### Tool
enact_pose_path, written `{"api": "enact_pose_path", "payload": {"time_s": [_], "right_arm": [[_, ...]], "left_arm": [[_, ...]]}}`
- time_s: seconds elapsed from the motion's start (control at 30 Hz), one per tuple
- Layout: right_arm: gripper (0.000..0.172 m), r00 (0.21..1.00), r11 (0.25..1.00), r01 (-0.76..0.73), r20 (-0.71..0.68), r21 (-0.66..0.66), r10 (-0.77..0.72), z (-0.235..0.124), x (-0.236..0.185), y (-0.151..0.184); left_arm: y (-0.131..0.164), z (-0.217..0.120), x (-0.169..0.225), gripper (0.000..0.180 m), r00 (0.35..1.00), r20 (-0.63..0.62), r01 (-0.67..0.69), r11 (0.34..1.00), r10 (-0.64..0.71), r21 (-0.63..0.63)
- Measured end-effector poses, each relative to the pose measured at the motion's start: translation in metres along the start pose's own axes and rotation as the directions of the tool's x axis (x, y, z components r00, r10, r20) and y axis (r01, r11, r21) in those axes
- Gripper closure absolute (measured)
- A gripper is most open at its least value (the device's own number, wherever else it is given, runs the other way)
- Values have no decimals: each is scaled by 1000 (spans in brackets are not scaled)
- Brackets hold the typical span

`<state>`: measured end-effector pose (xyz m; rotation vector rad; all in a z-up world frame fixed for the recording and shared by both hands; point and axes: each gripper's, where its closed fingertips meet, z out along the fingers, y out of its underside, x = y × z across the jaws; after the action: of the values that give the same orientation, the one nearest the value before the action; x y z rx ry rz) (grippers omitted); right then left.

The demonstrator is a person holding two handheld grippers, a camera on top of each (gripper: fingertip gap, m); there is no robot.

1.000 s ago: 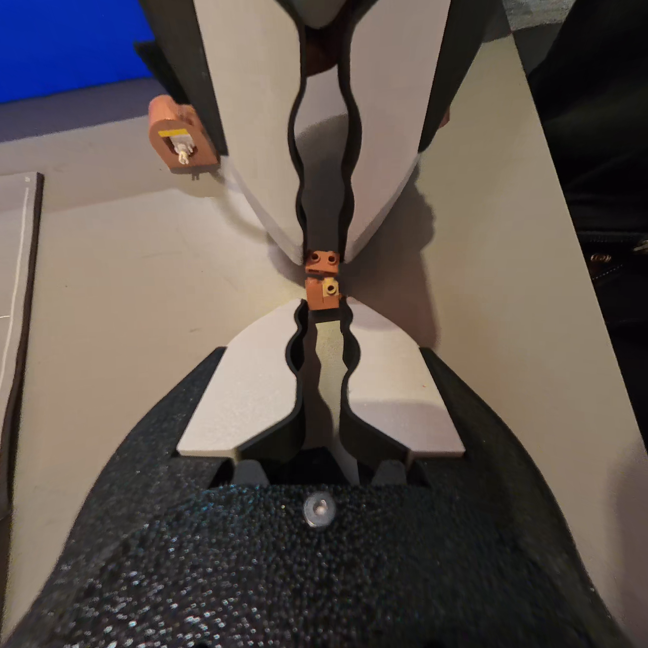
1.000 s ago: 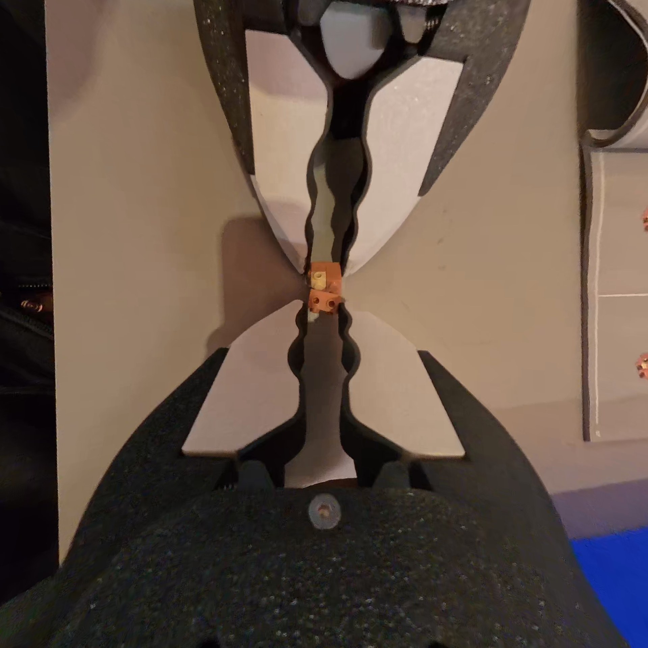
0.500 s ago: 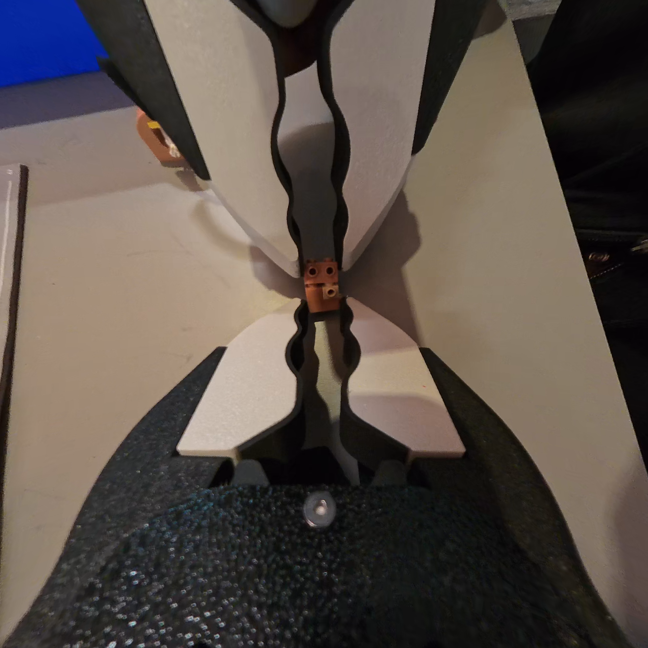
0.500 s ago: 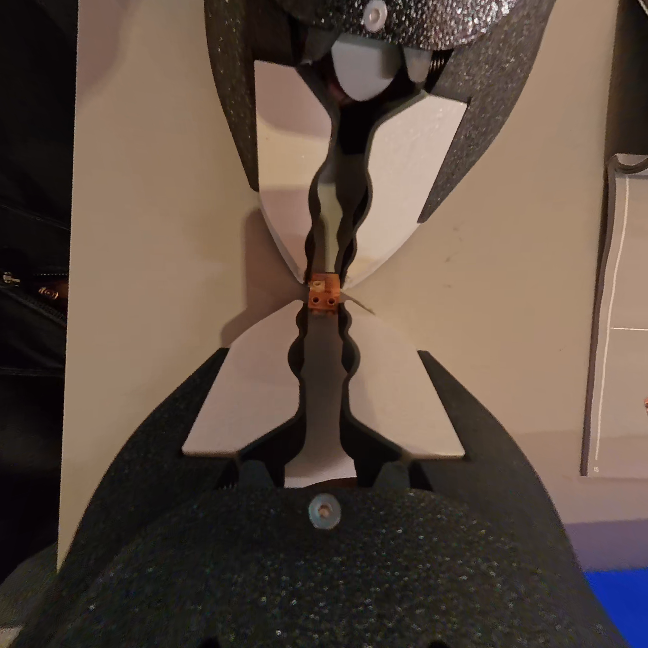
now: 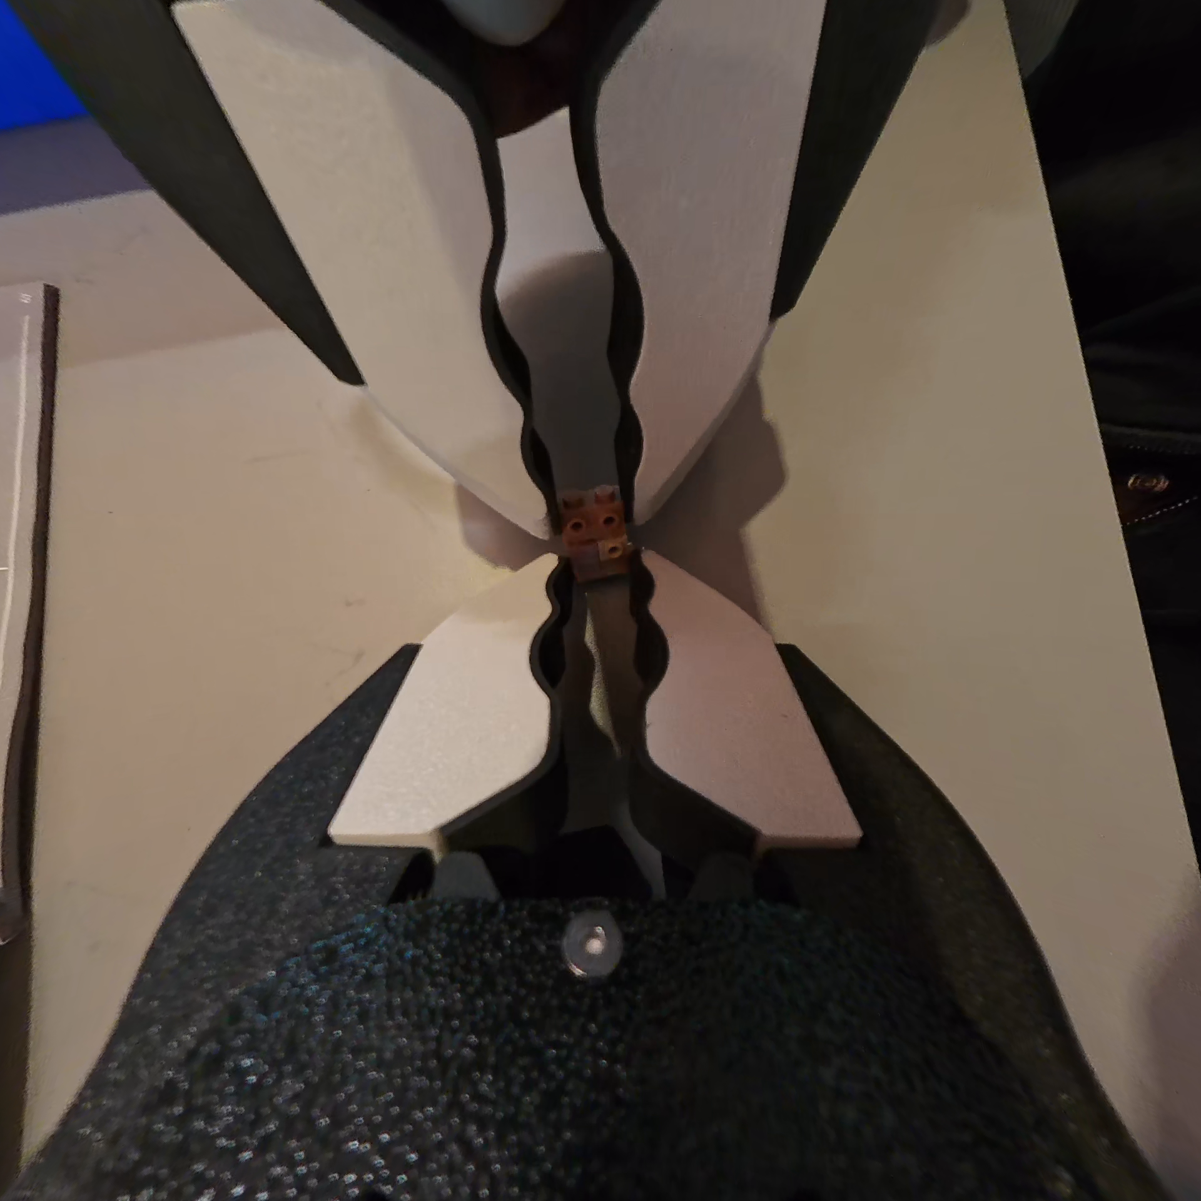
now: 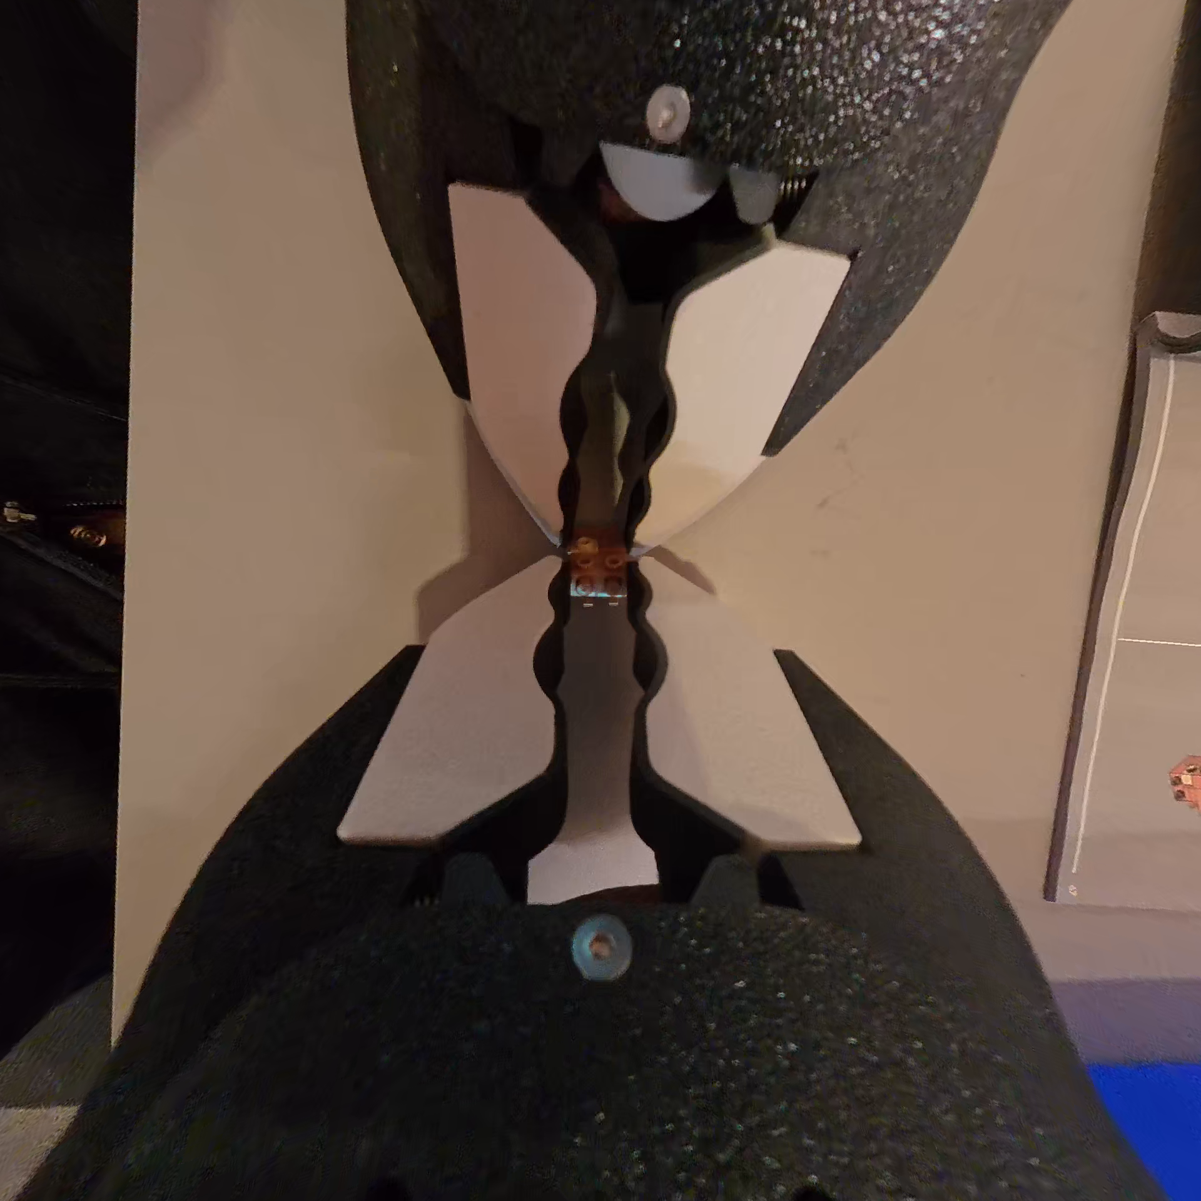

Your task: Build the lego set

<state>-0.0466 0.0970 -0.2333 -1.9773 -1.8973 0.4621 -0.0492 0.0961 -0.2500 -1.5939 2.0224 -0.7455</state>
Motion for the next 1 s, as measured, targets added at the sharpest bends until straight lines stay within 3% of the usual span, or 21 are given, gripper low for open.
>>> {"api": "enact_pose_path", "payload": {"time_s": [1.0], "right_arm": [[156, 1000, 1000, 10, 11, 1, -10, 0, -1, -1]], "left_arm": [[-2, 0, 2, 164, 997, -25, 71, 997, -71, 3]]}}
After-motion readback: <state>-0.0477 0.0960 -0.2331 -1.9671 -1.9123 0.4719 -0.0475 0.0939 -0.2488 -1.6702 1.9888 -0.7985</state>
